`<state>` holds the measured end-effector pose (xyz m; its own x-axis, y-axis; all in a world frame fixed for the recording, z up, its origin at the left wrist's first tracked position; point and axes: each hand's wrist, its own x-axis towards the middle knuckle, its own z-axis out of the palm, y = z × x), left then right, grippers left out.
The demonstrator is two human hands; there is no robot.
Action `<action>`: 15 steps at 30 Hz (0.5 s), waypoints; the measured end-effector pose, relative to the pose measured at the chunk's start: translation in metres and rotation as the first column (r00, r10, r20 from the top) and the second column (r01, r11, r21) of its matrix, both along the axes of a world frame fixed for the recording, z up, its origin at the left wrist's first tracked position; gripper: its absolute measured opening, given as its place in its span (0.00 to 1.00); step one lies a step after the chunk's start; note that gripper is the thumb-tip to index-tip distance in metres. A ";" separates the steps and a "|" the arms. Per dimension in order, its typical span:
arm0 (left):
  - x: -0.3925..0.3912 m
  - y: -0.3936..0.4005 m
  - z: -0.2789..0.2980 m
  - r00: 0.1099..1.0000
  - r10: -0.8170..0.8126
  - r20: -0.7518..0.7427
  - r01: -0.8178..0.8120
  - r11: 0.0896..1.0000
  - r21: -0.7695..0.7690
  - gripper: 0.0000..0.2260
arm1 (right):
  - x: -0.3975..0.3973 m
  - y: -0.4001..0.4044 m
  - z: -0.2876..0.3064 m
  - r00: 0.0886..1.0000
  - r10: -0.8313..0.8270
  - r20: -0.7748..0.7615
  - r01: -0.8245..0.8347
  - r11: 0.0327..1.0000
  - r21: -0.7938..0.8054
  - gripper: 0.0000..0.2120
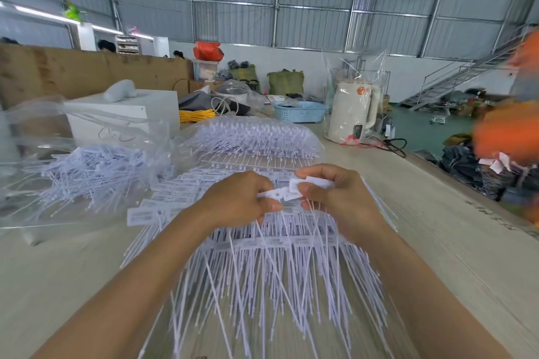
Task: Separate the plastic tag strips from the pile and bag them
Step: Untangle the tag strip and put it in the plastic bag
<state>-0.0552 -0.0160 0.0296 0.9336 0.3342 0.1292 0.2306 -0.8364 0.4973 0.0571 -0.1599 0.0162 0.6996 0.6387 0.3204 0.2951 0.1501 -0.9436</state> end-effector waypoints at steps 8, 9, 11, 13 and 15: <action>0.001 0.001 -0.004 0.997 -0.048 0.060 0.036 0.983 0.182 0.13 | -0.003 -0.006 0.004 0.993 0.036 0.111 -0.018 0.987 -0.160 0.04; 0.002 0.000 -0.004 0.996 -0.044 0.077 0.030 0.984 0.174 0.14 | -0.003 -0.007 0.004 0.991 0.031 0.130 -0.008 0.985 -0.173 0.04; 0.003 -0.001 -0.006 0.993 -0.020 0.117 0.011 0.997 0.080 0.17 | -0.002 -0.006 0.002 0.989 -0.009 0.147 0.034 0.986 -0.163 0.04; 0.004 -0.002 -0.006 0.991 -0.008 0.135 0.014 0.999 -0.045 0.18 | -0.003 -0.003 0.001 0.983 -0.082 0.162 0.104 0.986 -0.133 0.06; 0.006 -0.002 -0.004 0.991 0.005 0.136 0.023 0.979 -0.200 0.17 | -0.004 0.001 0.001 0.974 -0.119 0.195 0.140 0.985 -0.097 0.07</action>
<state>-0.0488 -0.0179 0.0259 0.9151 0.3579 0.1858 0.1424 -0.7179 0.6815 0.0529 -0.1588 0.0170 0.7125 0.5854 0.3869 0.4786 -0.0022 -0.8780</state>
